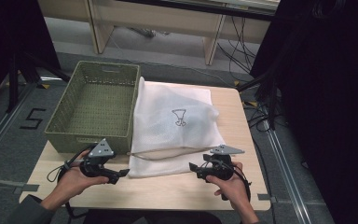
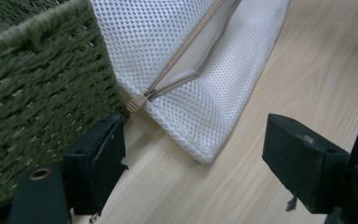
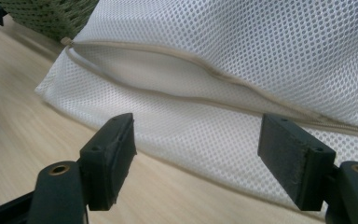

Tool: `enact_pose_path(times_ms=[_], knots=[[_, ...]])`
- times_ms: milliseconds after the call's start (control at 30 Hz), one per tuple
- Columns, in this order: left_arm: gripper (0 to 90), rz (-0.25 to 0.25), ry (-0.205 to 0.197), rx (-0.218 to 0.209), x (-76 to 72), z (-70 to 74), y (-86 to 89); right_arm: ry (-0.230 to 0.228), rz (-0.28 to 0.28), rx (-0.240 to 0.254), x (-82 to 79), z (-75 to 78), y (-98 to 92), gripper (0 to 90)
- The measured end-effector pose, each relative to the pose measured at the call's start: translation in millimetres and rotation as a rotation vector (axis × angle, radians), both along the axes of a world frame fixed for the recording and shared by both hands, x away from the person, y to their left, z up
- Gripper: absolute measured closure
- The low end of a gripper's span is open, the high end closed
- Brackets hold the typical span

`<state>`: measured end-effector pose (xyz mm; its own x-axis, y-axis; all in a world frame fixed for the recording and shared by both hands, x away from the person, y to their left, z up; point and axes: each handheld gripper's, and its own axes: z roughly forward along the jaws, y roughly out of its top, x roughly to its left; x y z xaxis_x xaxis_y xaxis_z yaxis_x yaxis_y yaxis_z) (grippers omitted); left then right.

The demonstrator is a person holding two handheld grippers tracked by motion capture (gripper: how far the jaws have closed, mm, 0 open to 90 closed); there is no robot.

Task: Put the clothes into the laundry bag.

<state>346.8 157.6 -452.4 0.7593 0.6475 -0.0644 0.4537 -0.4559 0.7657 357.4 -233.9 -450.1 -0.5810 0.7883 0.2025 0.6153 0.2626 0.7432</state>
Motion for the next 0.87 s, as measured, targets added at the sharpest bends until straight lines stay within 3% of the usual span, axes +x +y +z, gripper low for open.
enact_pose_path(times_ms=[33,100,167,267,333,433,533,800,867], knots=[[20.0,-0.015,-0.004,0.004,-0.2,-0.7,-0.1,-0.005,-0.002,0.017,-2.4,-1.2,0.4,28.4],[20.0,-0.011,0.005,0.004,-2.8,-2.2,-1.6,-0.035,0.031,-0.002,-4.4,-1.5,-2.8,28.2],[19.5,-0.019,0.004,0.015,-4.3,-2.8,-2.3,-0.037,0.03,0.0,-8.7,-1.8,-4.3,28.1],[19.5,-0.023,-0.001,0.022,-4.4,-2.6,-2.4,-0.006,0.008,0.006,-17.2,-1.5,-5.4,28.0],[19.4,-0.008,0.01,0.008,-4.5,-3.2,-2.9,-0.03,0.026,-0.005,-17.4,-3.3,-8.3,28.0],[19.4,-0.027,0.003,0.02,-2.4,-3.5,-2.0,-0.008,0.011,-0.002,-20.0,-3.5,-8.1,28.0],[19.4,-0.02,0.013,0.026,-2.1,-5.2,-3.3,-0.024,0.021,-0.031,-17.0,-5.2,-10.4,27.8],[19.3,-0.028,0.016,0.025,-0.4,-6.2,-3.8,-0.009,0.031,-0.019,-16.2,-7.0,-9.1,27.8],[19.2,-0.033,0.016,0.03,-0.2,-6.2,-3.7,-0.02,0.027,-0.036,-16.1,-6.2,-9.8,27.8]])
